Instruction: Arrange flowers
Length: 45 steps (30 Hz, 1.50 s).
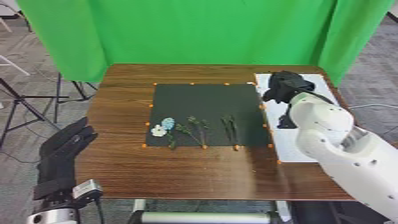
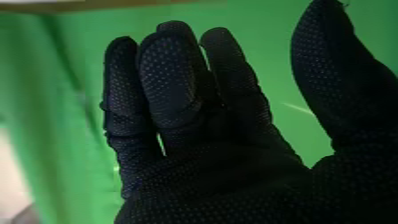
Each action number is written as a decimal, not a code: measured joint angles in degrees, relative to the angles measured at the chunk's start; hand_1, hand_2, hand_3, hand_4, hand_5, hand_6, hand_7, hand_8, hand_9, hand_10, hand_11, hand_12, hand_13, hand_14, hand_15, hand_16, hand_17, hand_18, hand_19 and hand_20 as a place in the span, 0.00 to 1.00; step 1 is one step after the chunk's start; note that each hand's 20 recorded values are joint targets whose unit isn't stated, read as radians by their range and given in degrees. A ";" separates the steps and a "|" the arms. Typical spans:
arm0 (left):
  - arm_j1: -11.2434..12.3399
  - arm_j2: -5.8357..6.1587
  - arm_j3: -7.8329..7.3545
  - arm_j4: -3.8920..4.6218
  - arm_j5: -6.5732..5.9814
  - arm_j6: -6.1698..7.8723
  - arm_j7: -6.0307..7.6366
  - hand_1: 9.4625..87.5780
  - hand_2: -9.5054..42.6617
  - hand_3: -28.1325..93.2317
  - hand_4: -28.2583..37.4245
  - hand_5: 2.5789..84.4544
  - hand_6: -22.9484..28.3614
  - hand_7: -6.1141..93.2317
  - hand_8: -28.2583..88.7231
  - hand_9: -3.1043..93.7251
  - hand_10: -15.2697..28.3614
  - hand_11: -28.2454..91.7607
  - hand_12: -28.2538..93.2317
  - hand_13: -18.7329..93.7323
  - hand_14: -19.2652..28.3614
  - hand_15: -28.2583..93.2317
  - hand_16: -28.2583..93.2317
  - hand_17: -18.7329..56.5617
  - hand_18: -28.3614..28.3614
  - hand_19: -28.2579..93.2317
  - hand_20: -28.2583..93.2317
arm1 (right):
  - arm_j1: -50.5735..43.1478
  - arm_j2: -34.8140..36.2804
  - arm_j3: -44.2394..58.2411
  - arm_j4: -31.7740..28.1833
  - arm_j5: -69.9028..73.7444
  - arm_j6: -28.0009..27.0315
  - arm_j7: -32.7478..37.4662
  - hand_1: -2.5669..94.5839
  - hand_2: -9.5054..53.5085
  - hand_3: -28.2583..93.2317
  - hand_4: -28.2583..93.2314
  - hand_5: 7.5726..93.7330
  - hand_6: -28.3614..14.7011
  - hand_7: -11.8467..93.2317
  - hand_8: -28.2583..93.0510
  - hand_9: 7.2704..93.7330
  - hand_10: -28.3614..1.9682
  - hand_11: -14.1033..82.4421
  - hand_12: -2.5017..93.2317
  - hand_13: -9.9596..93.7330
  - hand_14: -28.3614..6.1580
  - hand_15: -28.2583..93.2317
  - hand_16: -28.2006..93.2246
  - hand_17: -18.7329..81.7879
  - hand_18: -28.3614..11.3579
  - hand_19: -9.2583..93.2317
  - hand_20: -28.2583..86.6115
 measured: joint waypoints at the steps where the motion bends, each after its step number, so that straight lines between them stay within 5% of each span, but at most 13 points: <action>1: 0.00 -0.04 0.06 0.00 0.02 0.00 -0.01 0.21 0.24 0.91 0.13 0.49 0.68 0.22 0.15 0.39 0.82 0.57 0.30 0.38 0.97 0.78 0.09 0.12 0.88 0.72 0.27 | -0.35 0.83 0.22 0.37 0.56 0.26 0.87 0.37 0.08 0.91 0.03 0.52 0.42 0.26 0.16 0.55 0.23 0.38 0.19 0.69 0.48 0.88 0.35 0.53 0.17 1.00 0.28; 20: -0.41 -0.32 0.94 -0.01 0.20 -0.01 -0.14 0.21 0.24 0.91 0.13 0.49 0.68 0.22 0.15 0.39 0.81 0.57 0.29 0.38 0.97 0.78 0.09 0.13 0.87 0.72 0.27 | -6.57 8.19 9.65 6.91 3.54 2.92 7.93 0.37 0.08 0.92 0.03 0.52 0.41 0.26 0.16 0.54 0.24 0.38 0.19 0.69 0.49 0.88 0.35 0.54 0.17 1.00 0.28; 45: -1.78 -0.98 1.83 0.14 0.64 -0.47 -0.29 0.22 0.24 0.91 0.13 0.49 0.68 0.22 0.15 0.39 0.81 0.57 0.29 0.38 0.97 0.78 0.09 0.13 0.87 0.72 0.27 | -3.59 8.42 6.91 15.56 5.14 1.68 11.05 0.38 0.07 0.93 0.02 0.52 0.43 0.27 0.15 0.53 0.24 0.37 0.19 0.69 0.50 0.88 0.35 0.54 0.18 1.00 0.28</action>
